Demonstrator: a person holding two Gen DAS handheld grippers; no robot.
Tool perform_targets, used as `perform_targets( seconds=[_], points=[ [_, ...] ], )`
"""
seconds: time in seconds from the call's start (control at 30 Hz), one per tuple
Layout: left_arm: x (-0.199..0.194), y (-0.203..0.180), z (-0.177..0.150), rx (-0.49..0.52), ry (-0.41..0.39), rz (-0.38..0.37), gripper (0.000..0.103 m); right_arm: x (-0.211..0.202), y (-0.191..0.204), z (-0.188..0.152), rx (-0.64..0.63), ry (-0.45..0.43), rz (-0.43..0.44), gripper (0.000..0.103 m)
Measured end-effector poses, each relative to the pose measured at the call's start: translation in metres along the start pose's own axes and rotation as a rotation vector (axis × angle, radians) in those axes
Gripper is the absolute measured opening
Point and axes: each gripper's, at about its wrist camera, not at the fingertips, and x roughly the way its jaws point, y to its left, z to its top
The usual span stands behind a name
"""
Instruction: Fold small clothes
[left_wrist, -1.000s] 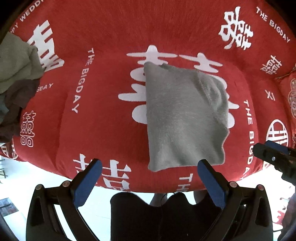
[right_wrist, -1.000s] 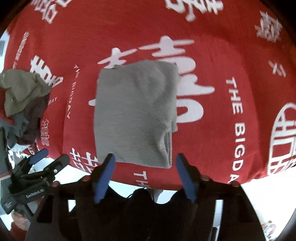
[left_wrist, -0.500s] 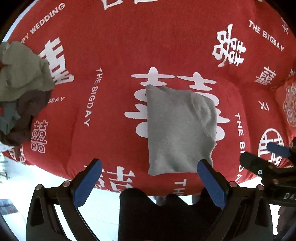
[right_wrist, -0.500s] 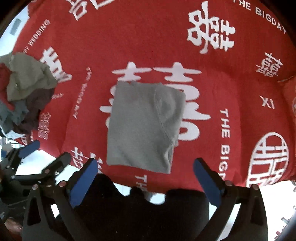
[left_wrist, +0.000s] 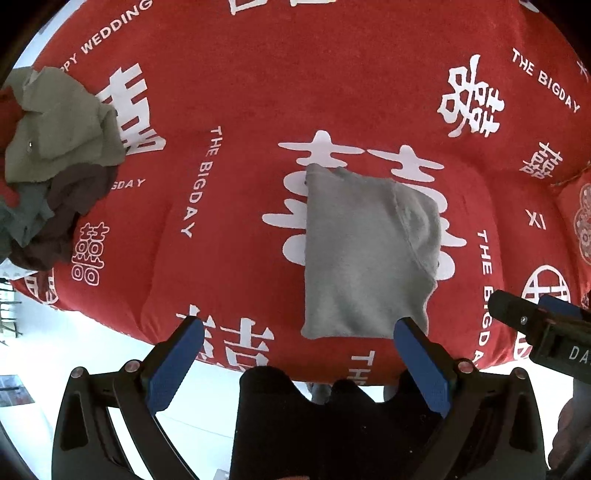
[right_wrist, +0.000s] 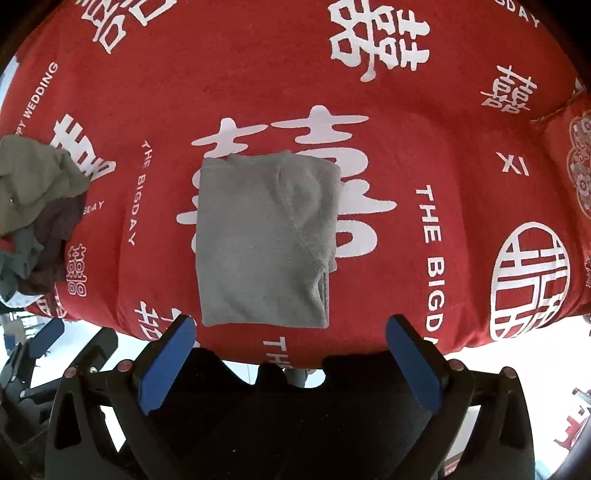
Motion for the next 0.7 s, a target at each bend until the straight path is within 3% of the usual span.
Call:
perform_targets(
  seconds=[0.7],
  points=[
    [0.0019,0.0003,-0.0003,0.016,0.009,-0.001,0.103,0.0035,0.0068,-0.0008,-0.029,0.008,-0.006,0.103]
  ],
)
